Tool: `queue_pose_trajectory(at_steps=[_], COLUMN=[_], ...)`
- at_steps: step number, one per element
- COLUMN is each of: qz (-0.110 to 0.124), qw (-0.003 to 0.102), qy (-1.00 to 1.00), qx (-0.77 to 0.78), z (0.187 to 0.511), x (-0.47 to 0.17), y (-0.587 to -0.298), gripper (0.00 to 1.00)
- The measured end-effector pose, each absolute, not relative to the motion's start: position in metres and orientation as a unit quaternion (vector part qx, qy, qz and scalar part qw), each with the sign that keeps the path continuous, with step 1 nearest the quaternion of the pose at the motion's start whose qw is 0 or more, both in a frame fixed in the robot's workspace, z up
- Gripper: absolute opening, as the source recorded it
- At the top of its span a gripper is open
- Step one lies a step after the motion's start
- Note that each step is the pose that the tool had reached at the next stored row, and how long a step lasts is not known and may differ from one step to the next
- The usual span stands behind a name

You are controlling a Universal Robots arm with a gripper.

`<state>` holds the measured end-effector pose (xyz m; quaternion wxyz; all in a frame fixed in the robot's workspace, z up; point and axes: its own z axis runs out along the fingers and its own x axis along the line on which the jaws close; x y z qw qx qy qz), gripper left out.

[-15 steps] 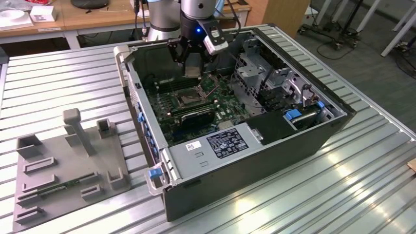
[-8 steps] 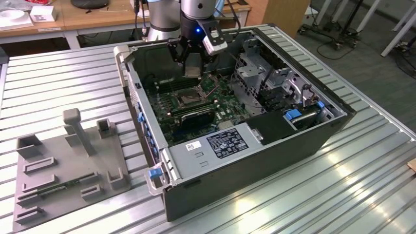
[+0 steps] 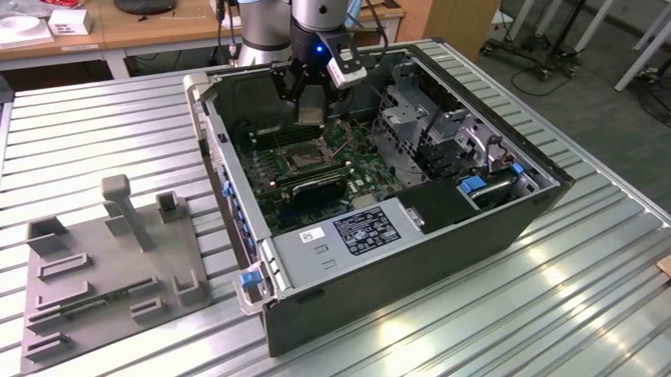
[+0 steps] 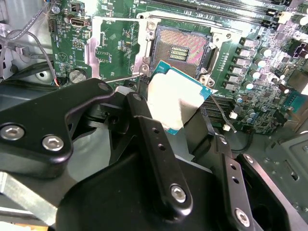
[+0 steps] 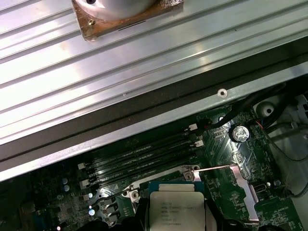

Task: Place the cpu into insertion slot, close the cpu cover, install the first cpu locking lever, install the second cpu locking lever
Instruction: 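Place the cpu into insertion slot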

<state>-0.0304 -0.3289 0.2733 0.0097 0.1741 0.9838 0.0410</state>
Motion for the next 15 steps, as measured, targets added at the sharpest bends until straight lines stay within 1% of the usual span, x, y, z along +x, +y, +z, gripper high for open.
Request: queue_pose_trajectory(at_steps=[5, 15], qz=[0.041, 0.040], qw=[0.010, 0.013], qy=[0.983, 0.963], qx=[0.180, 0.266], z=[0.2730, 0.2696], x=[-0.0304, -0.0304], y=[-0.3288, -0.3289], gripper=[0.54, 0.54])
